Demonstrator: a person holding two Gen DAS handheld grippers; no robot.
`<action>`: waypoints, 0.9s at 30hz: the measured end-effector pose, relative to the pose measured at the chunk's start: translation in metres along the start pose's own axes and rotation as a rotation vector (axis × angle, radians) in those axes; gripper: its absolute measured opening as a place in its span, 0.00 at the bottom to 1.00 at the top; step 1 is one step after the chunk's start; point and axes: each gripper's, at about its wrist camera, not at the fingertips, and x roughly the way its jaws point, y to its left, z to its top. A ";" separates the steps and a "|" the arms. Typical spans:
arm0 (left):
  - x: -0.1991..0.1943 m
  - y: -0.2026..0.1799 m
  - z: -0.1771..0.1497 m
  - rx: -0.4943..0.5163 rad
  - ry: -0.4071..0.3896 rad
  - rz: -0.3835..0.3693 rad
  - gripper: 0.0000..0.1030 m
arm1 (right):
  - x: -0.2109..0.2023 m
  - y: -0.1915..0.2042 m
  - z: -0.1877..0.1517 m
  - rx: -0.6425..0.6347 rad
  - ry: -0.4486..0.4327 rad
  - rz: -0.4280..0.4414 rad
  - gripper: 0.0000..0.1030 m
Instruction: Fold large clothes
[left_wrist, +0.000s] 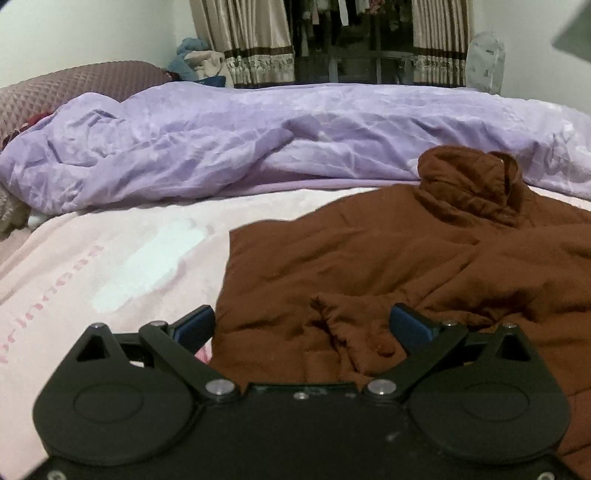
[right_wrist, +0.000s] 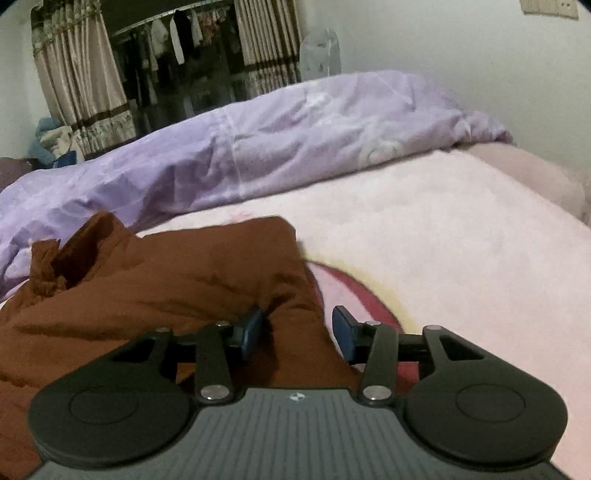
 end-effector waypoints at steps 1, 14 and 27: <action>-0.008 0.002 0.004 0.003 -0.005 -0.004 0.99 | -0.003 0.002 0.003 -0.004 -0.006 -0.015 0.41; -0.157 0.161 0.016 0.279 -0.209 0.326 0.99 | -0.146 0.004 0.008 -0.471 -0.008 -0.176 0.49; -0.061 0.095 -0.073 -0.002 0.106 -0.025 1.00 | -0.079 -0.036 -0.049 -0.286 0.149 -0.108 0.26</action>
